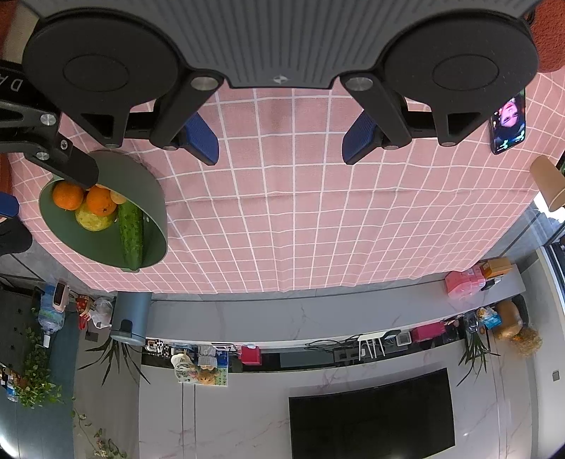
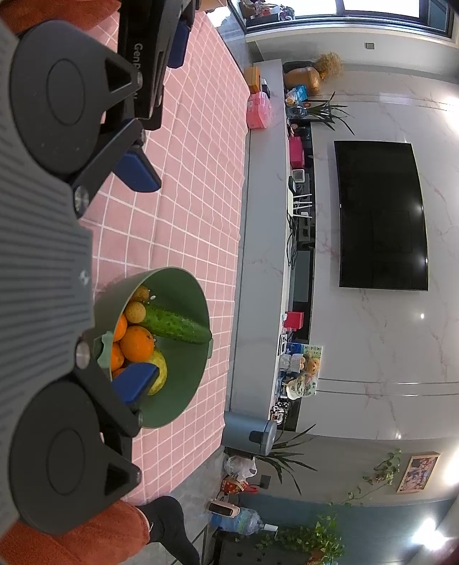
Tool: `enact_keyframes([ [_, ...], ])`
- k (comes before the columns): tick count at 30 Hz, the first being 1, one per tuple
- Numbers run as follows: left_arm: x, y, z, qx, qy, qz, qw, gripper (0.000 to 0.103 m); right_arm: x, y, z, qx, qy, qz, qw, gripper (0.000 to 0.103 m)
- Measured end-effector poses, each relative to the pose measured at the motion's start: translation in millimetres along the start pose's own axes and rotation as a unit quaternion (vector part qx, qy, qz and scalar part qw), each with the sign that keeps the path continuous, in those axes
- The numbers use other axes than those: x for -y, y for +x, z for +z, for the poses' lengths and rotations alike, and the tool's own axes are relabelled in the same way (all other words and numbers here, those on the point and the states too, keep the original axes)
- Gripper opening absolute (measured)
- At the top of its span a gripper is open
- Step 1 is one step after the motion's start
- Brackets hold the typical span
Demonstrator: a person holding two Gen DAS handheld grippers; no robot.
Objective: Organize fruits
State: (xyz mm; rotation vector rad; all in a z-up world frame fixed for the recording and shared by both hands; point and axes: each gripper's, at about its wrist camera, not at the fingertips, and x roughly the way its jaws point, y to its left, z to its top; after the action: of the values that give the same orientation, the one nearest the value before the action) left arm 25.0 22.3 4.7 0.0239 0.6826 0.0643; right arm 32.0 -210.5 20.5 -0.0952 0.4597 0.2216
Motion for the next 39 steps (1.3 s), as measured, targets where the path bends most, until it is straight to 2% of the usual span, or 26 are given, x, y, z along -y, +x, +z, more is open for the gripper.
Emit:
enact_keyframes([
  [39,-3.0,-7.9,1.4,0.000,-0.004,0.003,1.0000,0.093,0.0,1.1,-2.2,-0.004,0.004,0.006,1.000,0.098],
])
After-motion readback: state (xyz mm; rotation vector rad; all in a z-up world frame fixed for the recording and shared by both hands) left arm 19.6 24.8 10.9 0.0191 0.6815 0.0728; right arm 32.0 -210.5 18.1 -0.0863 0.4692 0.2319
